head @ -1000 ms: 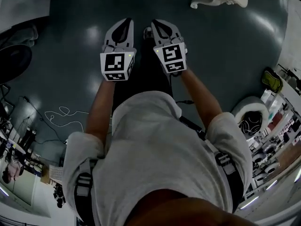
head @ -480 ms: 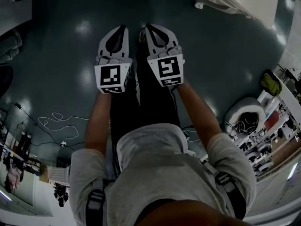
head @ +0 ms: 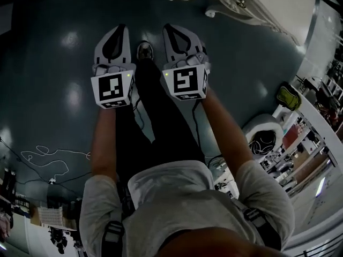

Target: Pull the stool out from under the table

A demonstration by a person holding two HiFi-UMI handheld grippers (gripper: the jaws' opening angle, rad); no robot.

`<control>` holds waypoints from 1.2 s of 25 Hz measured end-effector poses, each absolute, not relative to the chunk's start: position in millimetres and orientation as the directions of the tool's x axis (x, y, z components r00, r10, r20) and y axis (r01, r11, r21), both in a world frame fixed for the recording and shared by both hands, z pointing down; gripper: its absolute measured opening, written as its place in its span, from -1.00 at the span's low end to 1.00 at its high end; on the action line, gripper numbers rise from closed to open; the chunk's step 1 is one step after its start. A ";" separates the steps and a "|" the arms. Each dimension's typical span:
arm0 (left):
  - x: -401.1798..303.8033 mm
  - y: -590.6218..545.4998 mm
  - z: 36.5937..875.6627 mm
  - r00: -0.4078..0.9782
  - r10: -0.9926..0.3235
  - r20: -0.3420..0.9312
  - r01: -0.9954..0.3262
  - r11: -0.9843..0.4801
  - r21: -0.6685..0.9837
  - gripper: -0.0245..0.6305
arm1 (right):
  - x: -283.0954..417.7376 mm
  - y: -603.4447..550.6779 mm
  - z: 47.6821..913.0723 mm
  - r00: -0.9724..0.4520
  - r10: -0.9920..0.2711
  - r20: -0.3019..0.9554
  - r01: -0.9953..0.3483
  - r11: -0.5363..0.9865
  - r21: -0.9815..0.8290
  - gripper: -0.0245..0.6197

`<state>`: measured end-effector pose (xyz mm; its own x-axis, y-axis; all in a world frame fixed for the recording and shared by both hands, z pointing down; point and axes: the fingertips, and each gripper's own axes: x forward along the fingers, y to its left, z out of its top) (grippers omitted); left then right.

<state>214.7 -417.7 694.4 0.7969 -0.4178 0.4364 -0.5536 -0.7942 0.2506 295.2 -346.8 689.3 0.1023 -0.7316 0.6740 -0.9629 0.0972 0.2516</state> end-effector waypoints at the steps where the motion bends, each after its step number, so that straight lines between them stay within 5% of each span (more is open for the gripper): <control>1: 218.5 -416.9 703.1 0.800 -0.418 0.431 -0.548 -0.801 0.241 -0.88 | 299.9 -346.7 693.8 0.125 -0.728 0.674 -0.943 0.125 0.309 -0.88; 10: 253.2 -412.2 744.0 0.821 -0.365 0.439 -0.369 -0.926 -0.080 -0.88 | 372.9 -324.5 755.0 0.376 -0.715 0.589 -0.714 0.181 0.676 -0.88; 22: 278.6 -480.8 843.4 0.728 -0.387 0.566 -0.361 -0.918 -0.163 -0.88 | 441.8 -311.0 854.9 0.453 -0.589 0.669 -0.844 -0.042 0.535 -0.87; 26: 282.1 -502.8 869.2 0.671 -0.389 0.631 -0.355 -0.916 -0.187 -0.88 | 464.1 -320.1 869.8 0.457 -0.556 0.694 -0.875 -0.143 0.463 -0.39; 30: 286.2 -525.3 887.2 0.606 -0.484 0.631 -0.259 -0.870 -0.419 -0.74 | 477.6 -335.5 877.8 0.458 -0.572 0.680 -0.856 -0.079 0.510 -0.23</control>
<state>286.2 -525.3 887.2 0.6056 -0.4843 0.6315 -0.2586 -0.8702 -0.4194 477.6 -335.5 877.8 0.4578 -0.5722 0.6805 -0.8565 -0.0785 0.5102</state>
